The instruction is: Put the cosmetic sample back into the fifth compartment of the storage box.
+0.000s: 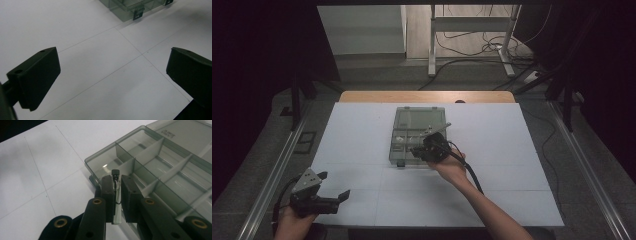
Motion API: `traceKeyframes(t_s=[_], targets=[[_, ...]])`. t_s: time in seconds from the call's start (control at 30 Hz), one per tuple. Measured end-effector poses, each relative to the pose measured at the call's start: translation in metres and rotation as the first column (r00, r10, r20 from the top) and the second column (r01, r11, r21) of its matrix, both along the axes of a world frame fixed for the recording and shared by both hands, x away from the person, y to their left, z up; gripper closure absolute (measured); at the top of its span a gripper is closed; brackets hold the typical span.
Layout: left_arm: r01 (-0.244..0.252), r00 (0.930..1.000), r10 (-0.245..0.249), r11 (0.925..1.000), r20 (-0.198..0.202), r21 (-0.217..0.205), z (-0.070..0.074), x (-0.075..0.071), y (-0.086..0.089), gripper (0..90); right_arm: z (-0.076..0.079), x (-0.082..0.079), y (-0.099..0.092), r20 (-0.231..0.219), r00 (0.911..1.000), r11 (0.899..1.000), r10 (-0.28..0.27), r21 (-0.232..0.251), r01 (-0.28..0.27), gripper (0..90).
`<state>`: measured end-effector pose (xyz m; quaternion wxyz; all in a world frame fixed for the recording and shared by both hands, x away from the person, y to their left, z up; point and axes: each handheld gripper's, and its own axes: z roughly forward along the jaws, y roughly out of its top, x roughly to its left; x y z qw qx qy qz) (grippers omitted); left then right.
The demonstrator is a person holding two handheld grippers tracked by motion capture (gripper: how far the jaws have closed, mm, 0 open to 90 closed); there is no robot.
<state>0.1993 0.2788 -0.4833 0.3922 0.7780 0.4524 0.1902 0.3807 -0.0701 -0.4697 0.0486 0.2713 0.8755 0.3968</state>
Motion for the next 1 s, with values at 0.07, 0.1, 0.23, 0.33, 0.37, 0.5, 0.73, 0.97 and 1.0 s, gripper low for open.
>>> traceKeyframes(t_s=[0.07, 0.1, 0.23, 0.33, 0.37, 0.5, 0.73, 0.97, 1.0], targets=[[0.000, 1.0000, 0.000, 1.0000, 0.001, 0.000, 0.000, 0.000, 0.000, 0.0, 0.000, 0.001, 0.002, 0.001, 1.0000, 1.000, 0.001, 0.002, -0.001, 80.5], [0.000, 1.0000, 0.000, 1.0000, 0.000, -0.002, 0.000, 0.000, 0.000, 0.0, 0.000, 0.001, 0.004, -0.001, 1.0000, 1.000, 0.001, 0.001, -0.001, 80.5], [0.002, 1.0000, -0.002, 1.0000, 0.000, -0.001, 0.000, 0.000, 0.000, 0.0, -0.002, 0.004, 0.010, 0.000, 1.0000, 1.000, 0.002, 0.005, -0.002, 80.5], [0.003, 1.0000, -0.003, 1.0000, 0.001, 0.000, 0.000, 0.000, 0.000, 0.0, -0.003, 0.007, 0.015, -0.002, 1.0000, 1.000, 0.002, 0.009, -0.002, 80.5], [0.003, 1.0000, -0.003, 1.0000, 0.001, 0.000, 0.000, 0.000, 0.000, 0.0, -0.003, 0.008, 0.017, -0.005, 1.0000, 1.000, 0.002, 0.009, -0.002, 80.5], [0.003, 1.0000, -0.003, 1.0000, 0.002, -0.004, 0.000, 0.000, 0.000, 0.0, -0.004, 0.010, 0.021, -0.003, 1.0000, 1.000, 0.005, 0.010, -0.005, 80.5], [0.006, 1.0000, -0.006, 1.0000, 0.006, -0.004, 0.000, 0.000, 0.000, 0.0, -0.006, 0.015, 0.031, 0.001, 1.0000, 1.000, 0.003, 0.007, -0.003, 80.5], [0.008, 0.9999, -0.008, 0.9999, 0.008, -0.007, 0.000, -0.001, 0.001, 0.0, -0.009, 0.019, 0.044, 0.007, 1.0000, 1.000, -0.002, 0.000, 0.002, 80.5], [0.008, 0.9999, -0.008, 0.9999, 0.008, -0.006, 0.000, -0.001, 0.001, 0.0, -0.009, 0.020, 0.046, 0.008, 1.0000, 1.000, -0.001, -0.002, 0.001, 80.5]])
